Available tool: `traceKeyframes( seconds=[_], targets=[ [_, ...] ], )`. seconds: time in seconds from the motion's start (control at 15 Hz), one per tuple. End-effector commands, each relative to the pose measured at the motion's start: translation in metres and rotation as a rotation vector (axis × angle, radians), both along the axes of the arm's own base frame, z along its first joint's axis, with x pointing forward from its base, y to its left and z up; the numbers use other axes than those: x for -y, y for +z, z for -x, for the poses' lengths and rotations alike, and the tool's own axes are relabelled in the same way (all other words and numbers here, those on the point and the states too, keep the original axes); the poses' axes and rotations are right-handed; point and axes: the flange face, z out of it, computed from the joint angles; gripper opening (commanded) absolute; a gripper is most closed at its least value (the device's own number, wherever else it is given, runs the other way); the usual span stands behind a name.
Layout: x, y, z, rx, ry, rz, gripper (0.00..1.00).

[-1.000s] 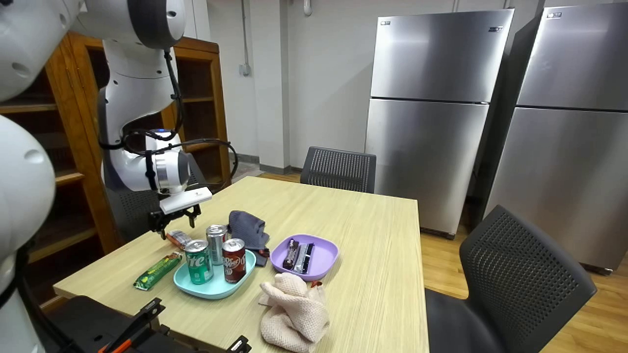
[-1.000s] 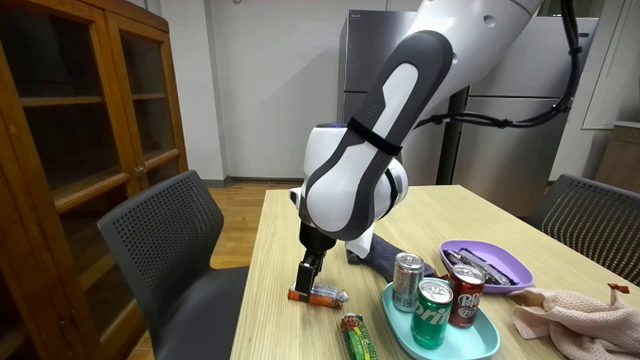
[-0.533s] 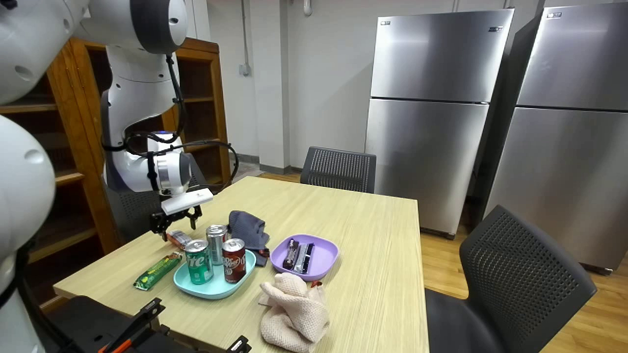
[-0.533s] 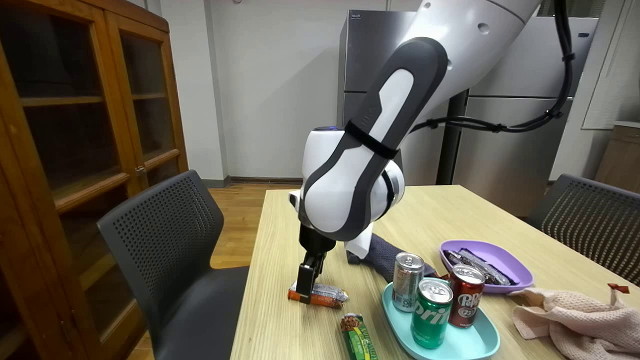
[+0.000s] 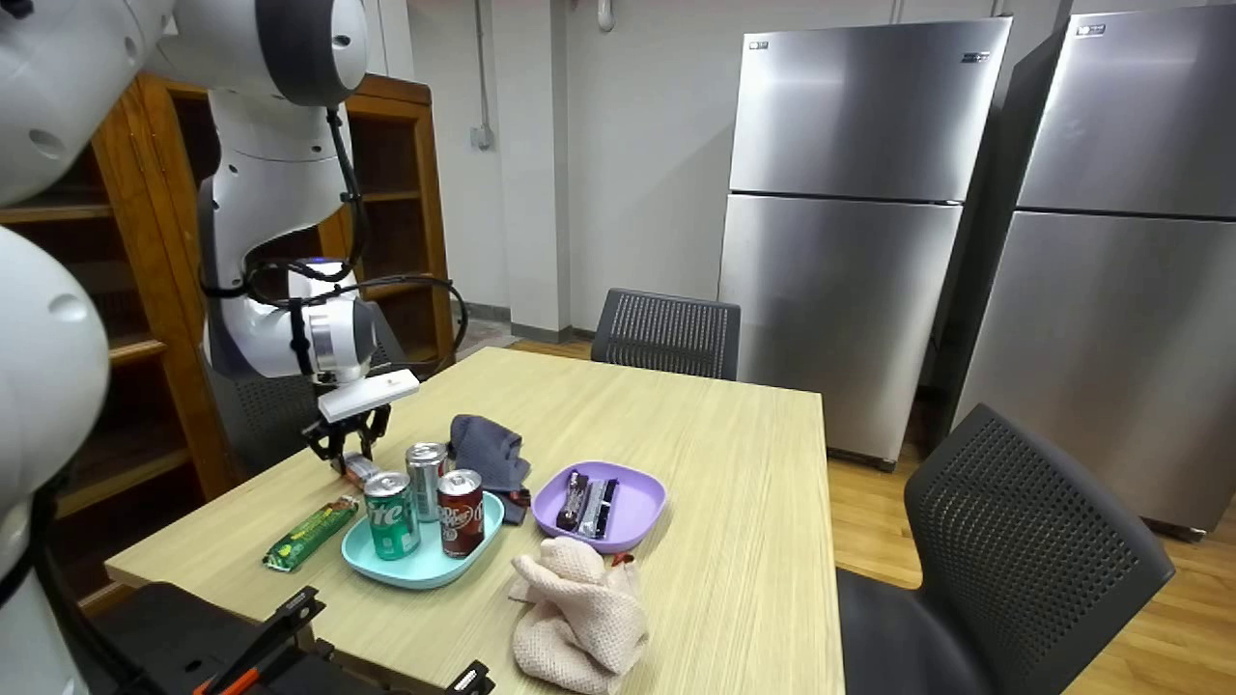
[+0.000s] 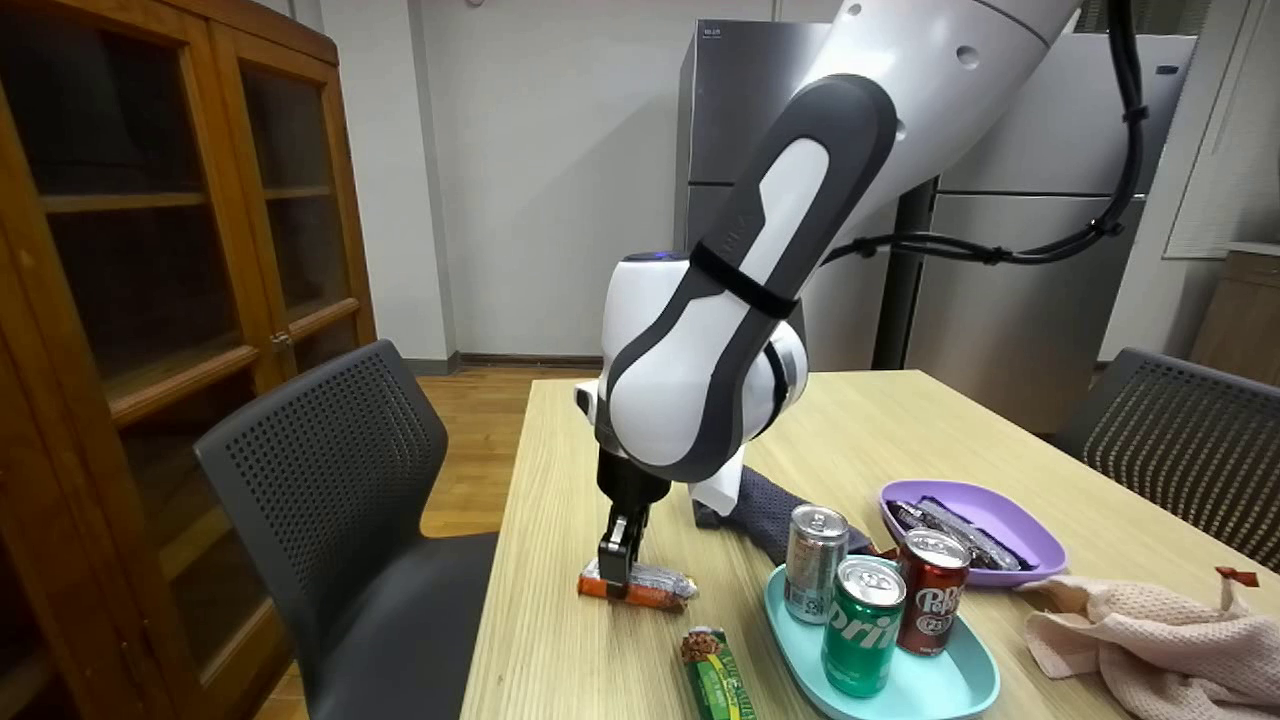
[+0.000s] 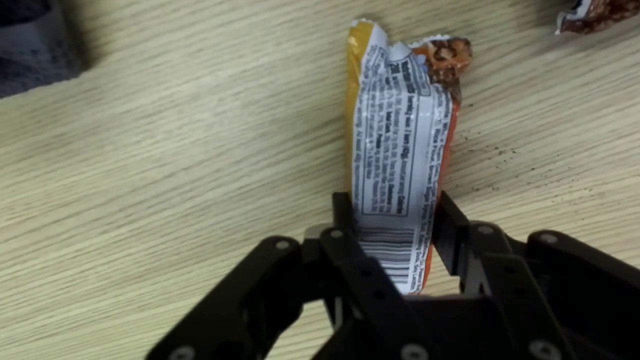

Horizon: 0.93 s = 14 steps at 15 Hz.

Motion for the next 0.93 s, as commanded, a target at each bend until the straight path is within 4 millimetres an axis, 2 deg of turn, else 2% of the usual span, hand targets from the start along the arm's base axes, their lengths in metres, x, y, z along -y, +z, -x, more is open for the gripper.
traceKeyframes(
  seconds=[0.0,0.27,0.53,0.87],
  targets=[
    [-0.005,0.014,-0.001,0.008,0.038,0.016,0.17],
    [0.001,0.044,-0.004,0.03,0.051,0.033,0.17],
    [0.009,0.078,-0.019,0.06,0.034,0.072,0.17],
    [0.033,0.118,-0.038,0.094,-0.024,0.126,0.17]
  ],
)
